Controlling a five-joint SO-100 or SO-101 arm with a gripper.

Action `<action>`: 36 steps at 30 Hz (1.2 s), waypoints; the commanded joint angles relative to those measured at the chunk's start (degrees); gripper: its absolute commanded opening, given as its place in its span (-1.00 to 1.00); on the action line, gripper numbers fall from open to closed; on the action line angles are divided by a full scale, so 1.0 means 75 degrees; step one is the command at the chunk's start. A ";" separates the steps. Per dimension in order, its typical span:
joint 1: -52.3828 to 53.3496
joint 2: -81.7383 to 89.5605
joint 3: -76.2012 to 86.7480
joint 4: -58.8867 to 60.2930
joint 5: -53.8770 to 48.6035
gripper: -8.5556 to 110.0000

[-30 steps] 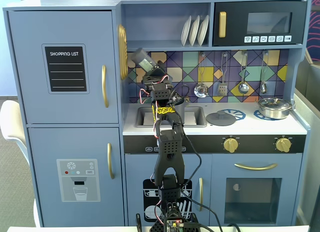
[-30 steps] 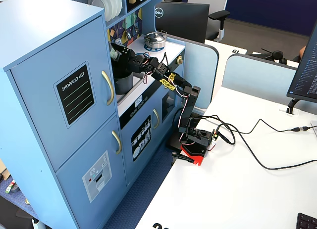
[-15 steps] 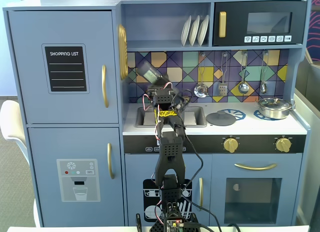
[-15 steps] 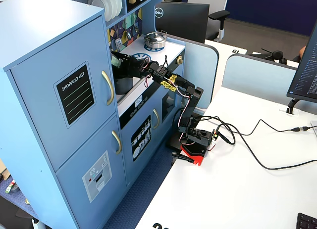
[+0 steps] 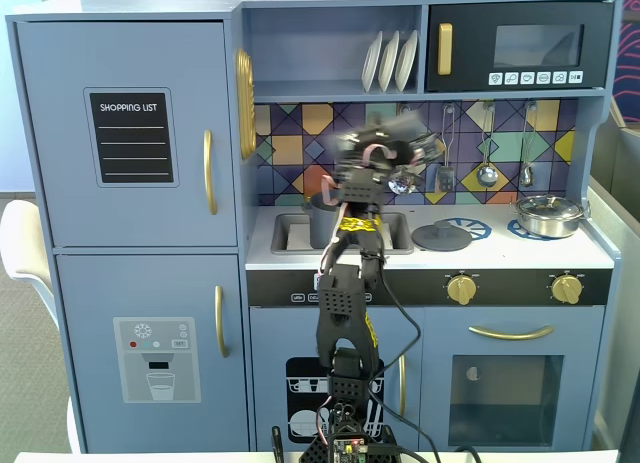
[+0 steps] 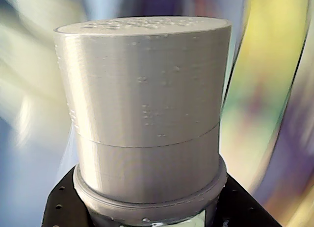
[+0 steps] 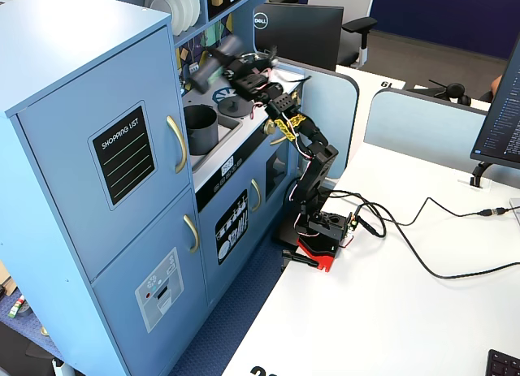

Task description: Put salt in the gray recipient

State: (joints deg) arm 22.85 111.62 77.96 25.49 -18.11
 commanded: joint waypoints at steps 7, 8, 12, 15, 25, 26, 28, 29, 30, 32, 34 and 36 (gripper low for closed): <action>0.3129 -0.0199 0.0270 -0.3141 -0.7652 -0.85; 0.3234 -0.0340 0.0270 -0.3223 -0.7840 -0.85; 0.3375 -0.0539 0.0668 -0.3316 -0.8730 -0.85; 0.3375 -0.0645 0.1230 -0.3621 -0.9152 -0.85; 0.3645 -0.1383 0.2297 -0.4957 -0.9527 -0.85; 0.3680 -0.1418 0.2309 -0.4980 -0.9504 -0.85; 0.3750 -0.1465 0.2320 -0.4980 -0.9410 -0.85; 0.3797 -0.1465 0.2344 -0.4957 -0.9352 -0.85; 0.3820 -0.1465 0.2391 -0.4934 -0.9305 -0.85; 0.3867 -0.1395 0.2496 -0.4816 -0.9164 -0.85; 0.3914 -0.1336 0.2555 -0.4594 -0.8953 -0.85; 0.3926 -0.1313 0.2566 -0.4348 -0.8777 -0.85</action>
State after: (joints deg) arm 51.50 99.67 98.00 -8.00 -86.57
